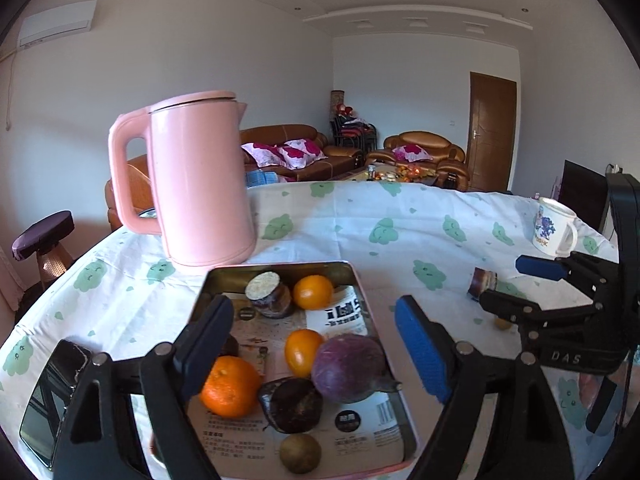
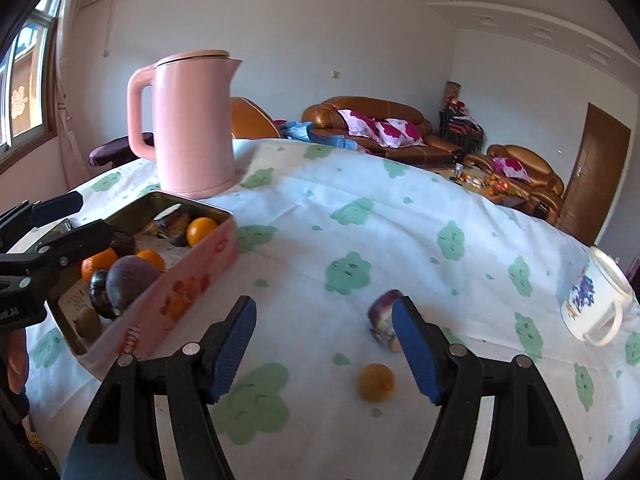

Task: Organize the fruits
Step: 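Grasp a small brown fruit with the right gripper while the left gripper grasps a sugarcane piece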

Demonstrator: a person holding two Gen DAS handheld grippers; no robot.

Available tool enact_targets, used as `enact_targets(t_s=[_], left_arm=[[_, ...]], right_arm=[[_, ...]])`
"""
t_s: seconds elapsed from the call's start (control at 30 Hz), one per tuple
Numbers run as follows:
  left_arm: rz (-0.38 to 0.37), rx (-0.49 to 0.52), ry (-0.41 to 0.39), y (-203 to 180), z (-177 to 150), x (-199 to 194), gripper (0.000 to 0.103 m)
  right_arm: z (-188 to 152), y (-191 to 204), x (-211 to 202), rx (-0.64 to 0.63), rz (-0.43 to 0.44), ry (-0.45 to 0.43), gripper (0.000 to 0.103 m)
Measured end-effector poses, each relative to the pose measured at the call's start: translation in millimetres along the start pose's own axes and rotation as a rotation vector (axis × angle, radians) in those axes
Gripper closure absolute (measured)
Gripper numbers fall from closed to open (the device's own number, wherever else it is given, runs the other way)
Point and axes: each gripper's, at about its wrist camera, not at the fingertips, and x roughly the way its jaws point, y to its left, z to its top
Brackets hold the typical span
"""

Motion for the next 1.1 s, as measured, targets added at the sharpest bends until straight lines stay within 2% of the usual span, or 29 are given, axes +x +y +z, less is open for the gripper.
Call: enact_targets(t_s=[0.2,0.47,0.57,0.67,0.73,0.83,0.97,1.1], left_arm=[[-0.06,0.057,0.035,-34.9,3.0,12.4,0.017],[-0.089,0.098,0.076,-61.5,6.8,30.6,0.017],[-0.093,0.116,0.075,-68.5,9.0,33.1,0.017],[-0.099,0.129,0.079,-74.5,10.4,35.7,0.017],[-0.103,0.138,0.083,-78.5,10.9,37.7,0.017],[-0.112,0.149,0.093,-84.6,11.1,40.7,0.017],[-0.135,0.163,0.108,-93.9,14.8,44.8,0.017],[-0.176,0.155,0.135,-105.5,23.0,54.4,0.017]], right_arm=[[-12.2,-34.6,1.9,0.044,-0.027,0.063,0.031],[-24.9,-36.1,14.2,0.034,0.022,0.14,0.033],[-28.3,-33.9,22.2,0.03,0.052,0.187,0.049],[-29.3,-36.7,28.0,0.045,0.071,0.212,0.051],[-29.9,-37.4,33.2,0.051,0.093,0.236,0.056],[-30.8,-37.4,37.5,0.054,0.114,0.258,0.075],[-30.3,-37.5,30.7,0.036,0.102,0.227,0.076],[-29.4,-57.6,25.9,0.067,0.026,0.194,0.076]])
